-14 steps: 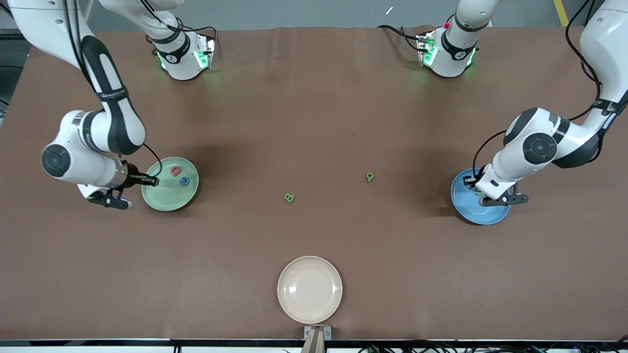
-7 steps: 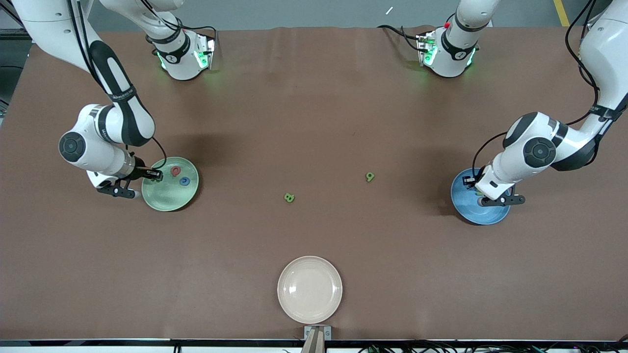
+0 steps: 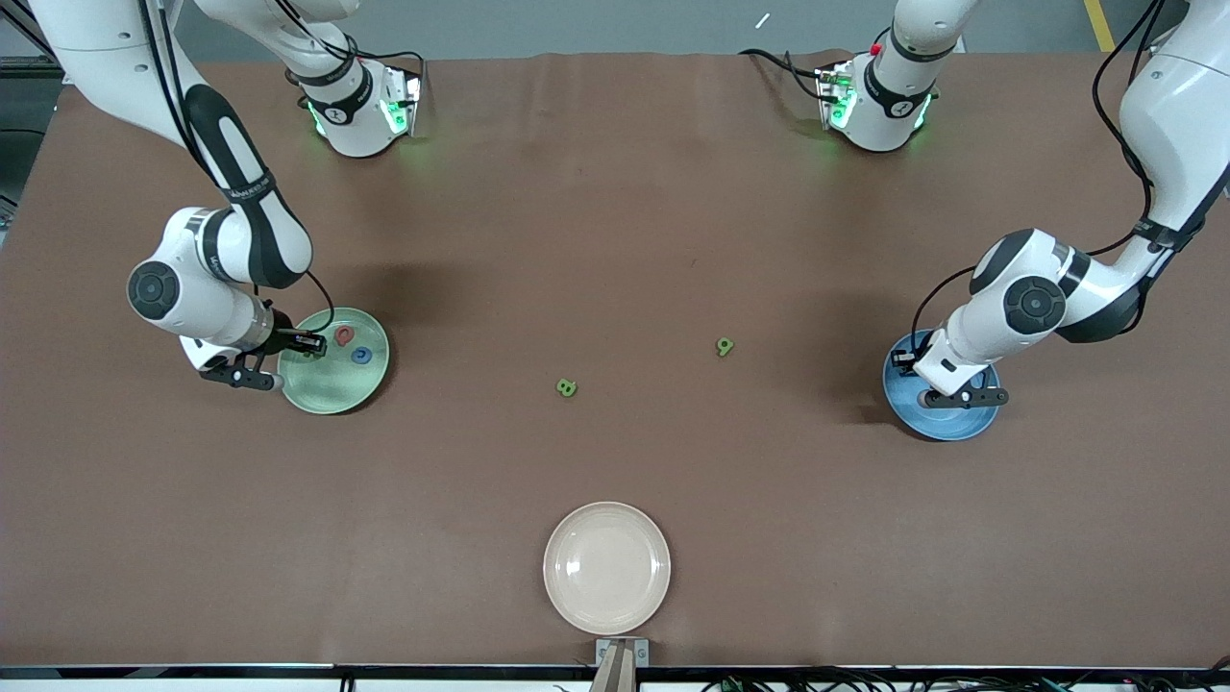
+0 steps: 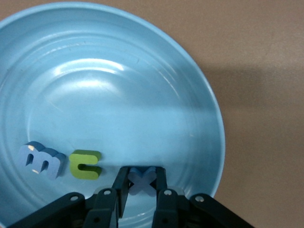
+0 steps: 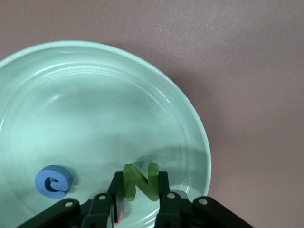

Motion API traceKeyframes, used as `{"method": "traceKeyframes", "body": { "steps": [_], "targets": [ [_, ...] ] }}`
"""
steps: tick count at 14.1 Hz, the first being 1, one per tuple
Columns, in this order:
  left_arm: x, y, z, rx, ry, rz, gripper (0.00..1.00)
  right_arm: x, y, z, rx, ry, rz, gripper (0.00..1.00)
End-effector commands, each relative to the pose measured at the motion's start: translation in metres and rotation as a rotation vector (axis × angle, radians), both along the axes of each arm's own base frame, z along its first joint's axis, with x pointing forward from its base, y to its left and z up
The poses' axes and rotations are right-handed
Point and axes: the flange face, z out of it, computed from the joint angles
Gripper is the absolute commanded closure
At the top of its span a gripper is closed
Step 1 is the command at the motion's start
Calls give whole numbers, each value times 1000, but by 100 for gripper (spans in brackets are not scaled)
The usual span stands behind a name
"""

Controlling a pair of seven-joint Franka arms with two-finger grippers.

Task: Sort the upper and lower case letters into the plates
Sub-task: 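Drop x in blue plate with the left gripper while the right gripper drops N, then grasp green b with the left gripper while the right gripper grasps green B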

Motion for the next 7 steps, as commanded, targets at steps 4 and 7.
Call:
{"method": "traceKeyframes", "body": {
  "steps": [4, 7],
  "targets": [
    [6, 5, 28, 55, -29, -33, 0, 25, 20, 32, 16, 46, -49, 0],
    [12, -21, 75, 47, 0, -32, 0, 60, 101, 86, -15, 75, -171, 0]
  ]
}}
